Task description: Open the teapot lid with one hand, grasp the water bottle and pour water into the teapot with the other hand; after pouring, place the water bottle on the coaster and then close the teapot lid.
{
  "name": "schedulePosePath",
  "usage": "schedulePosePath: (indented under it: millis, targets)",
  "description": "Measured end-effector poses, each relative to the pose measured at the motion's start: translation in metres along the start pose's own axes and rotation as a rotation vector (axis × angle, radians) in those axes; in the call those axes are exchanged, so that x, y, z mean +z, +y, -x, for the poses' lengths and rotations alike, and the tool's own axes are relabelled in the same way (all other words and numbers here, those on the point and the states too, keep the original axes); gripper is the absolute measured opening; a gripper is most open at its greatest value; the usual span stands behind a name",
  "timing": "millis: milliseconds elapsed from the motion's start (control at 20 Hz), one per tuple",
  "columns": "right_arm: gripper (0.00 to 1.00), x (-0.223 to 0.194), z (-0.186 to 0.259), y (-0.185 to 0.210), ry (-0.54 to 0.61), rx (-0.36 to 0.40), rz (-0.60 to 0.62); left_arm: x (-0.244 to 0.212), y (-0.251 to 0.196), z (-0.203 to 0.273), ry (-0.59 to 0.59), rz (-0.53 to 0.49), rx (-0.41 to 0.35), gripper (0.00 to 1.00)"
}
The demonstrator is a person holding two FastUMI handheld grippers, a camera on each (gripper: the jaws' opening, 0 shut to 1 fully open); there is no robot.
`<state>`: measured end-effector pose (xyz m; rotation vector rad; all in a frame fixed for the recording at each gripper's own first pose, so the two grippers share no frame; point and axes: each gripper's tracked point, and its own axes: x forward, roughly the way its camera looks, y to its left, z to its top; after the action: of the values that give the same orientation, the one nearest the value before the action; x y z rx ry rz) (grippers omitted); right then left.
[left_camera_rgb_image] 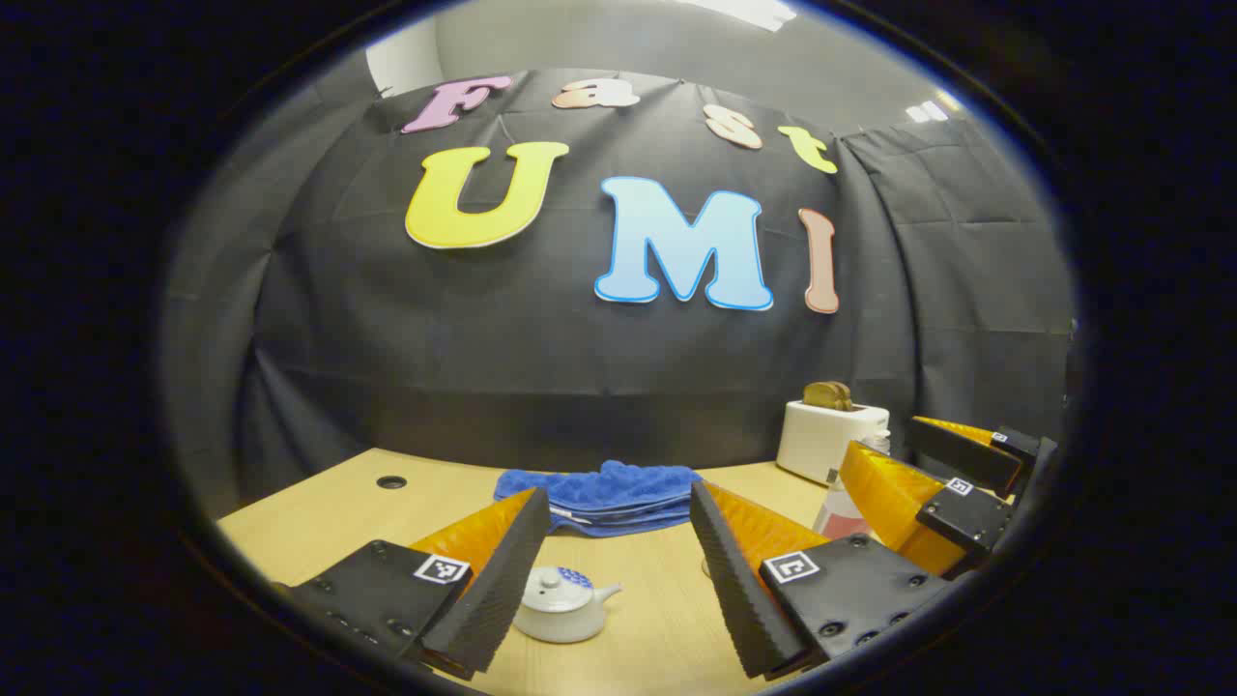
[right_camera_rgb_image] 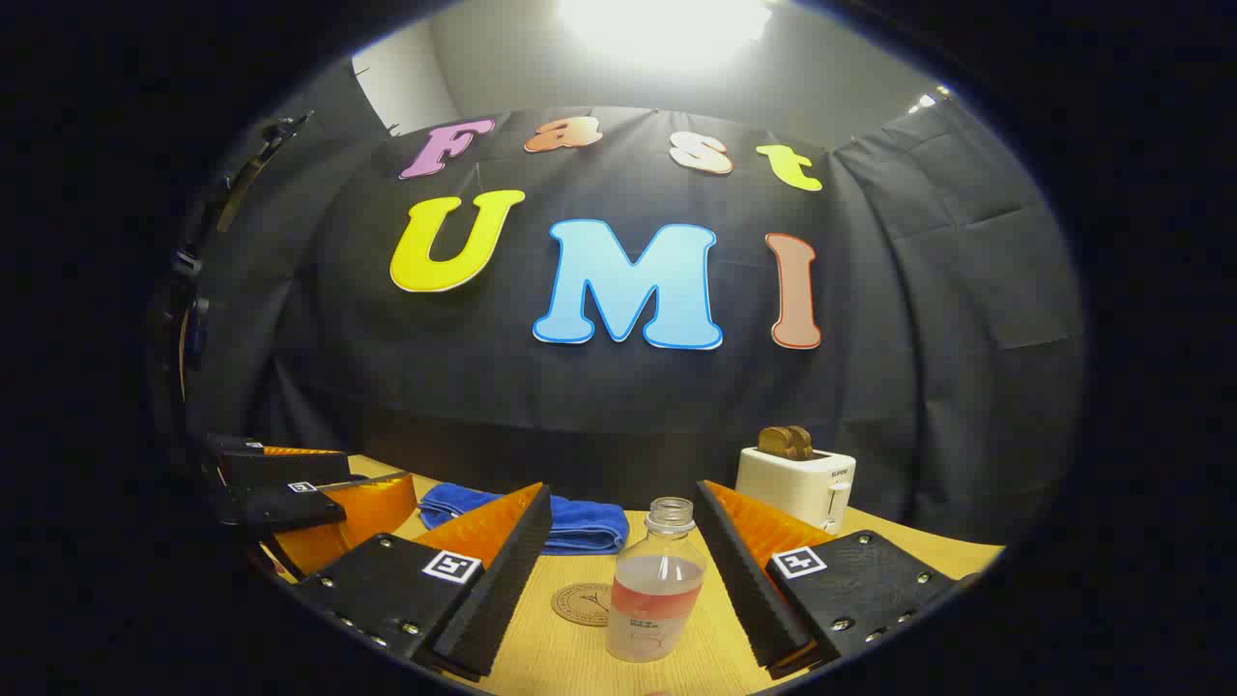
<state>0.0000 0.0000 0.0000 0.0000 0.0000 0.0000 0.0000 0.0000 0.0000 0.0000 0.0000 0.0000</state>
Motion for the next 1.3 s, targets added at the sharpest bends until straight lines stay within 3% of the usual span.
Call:
schedulePosePath:
  millis: [750, 1300]
  targets:
    - [0.94, -0.008, 0.002, 0.004, 0.014, 0.012, 0.006, -0.003, 0.002, 0.001, 0.014, 0.006, 0.001, 0.93]
    - [0.94, -0.017, 0.002, 0.004, 0.037, 0.019, -0.001, -0.046, 0.054, -0.021, 0.101, 0.007, 0.096, 0.93]
